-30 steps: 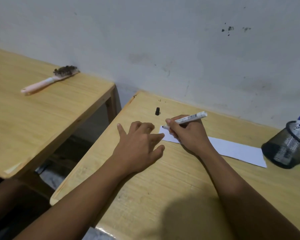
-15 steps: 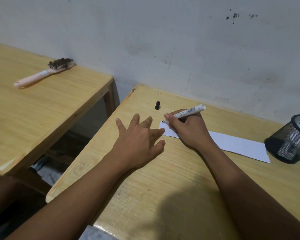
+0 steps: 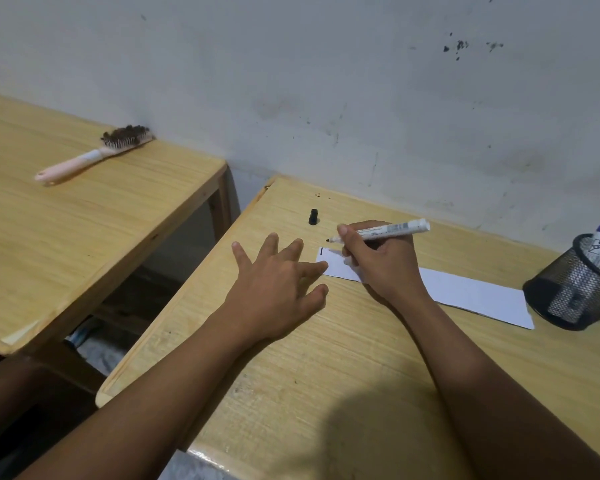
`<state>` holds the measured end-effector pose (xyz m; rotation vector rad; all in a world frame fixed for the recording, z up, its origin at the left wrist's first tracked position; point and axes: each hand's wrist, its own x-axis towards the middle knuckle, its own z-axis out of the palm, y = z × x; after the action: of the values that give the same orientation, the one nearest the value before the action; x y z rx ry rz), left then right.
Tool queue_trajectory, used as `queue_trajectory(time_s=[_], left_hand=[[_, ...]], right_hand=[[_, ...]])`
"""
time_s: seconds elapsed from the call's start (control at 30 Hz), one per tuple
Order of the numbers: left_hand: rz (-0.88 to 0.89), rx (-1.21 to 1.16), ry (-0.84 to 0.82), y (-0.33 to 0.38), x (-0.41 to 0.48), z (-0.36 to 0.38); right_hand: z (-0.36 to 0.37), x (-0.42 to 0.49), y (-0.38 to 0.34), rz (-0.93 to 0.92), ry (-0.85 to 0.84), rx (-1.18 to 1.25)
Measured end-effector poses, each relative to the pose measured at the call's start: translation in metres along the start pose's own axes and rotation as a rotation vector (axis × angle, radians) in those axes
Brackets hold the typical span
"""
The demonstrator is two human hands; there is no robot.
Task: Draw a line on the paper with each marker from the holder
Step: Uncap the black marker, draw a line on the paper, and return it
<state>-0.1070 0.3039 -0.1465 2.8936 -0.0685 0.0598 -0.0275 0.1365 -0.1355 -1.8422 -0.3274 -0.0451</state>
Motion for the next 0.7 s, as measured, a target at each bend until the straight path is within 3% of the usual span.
queue_trajectory(time_s=[0.2,0.37,0.53,0.63,0.7], left_hand=[[-0.004,-0.088,0.062,0.0,0.005,-0.008],[-0.12,-0.246,0.377,0.003,0.051,-0.029],[-0.297,-0.188,0.169,-0.004,0.097,-0.028],[-0.276,-0.147,0.158,-0.005,0.099,-0.032],[-0.262,-0.29,0.19,0.002,0.095,-0.043]], right_hand=[[-0.01,0.002,-0.016,-0.032,0.166,0.125],[-0.019,0.007,-0.027,-0.001,0.171,0.16],[-0.032,0.006,-0.033,0.038,0.135,0.163],[-0.047,0.002,-0.041,0.021,0.113,0.163],[-0.058,-0.002,-0.047,0.019,0.12,0.199]])
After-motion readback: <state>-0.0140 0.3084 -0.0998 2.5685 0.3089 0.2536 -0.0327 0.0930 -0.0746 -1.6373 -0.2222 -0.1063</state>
